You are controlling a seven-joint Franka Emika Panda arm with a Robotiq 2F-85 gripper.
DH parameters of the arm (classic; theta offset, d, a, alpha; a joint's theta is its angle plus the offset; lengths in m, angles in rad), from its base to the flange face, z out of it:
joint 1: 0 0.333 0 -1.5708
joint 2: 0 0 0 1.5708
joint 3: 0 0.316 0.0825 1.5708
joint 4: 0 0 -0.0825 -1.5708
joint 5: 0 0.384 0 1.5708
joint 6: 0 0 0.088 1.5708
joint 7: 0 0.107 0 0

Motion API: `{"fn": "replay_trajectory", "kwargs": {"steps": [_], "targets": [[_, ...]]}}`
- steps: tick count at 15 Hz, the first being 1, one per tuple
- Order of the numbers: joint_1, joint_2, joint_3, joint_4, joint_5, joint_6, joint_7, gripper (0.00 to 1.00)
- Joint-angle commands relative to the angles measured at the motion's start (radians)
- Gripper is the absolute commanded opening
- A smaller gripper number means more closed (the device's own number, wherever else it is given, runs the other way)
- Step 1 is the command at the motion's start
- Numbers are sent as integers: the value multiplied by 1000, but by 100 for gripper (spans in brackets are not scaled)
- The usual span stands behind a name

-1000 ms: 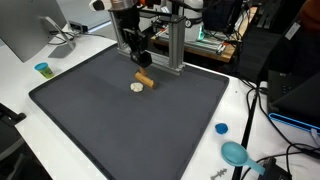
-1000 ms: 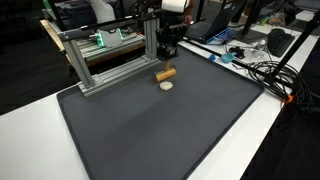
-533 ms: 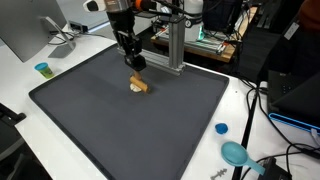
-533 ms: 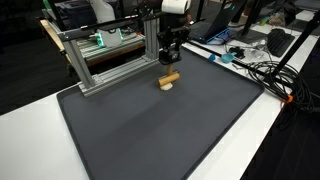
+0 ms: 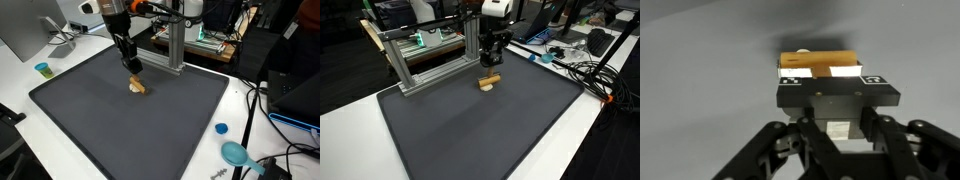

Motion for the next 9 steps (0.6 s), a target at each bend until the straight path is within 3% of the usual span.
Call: {"fn": "replay_trajectory", "kwargs": {"steps": [1, 9], "targets": [[0, 84, -13, 80, 2, 25, 26, 21], [3, 138, -20, 143, 4, -5, 59, 21]]}}
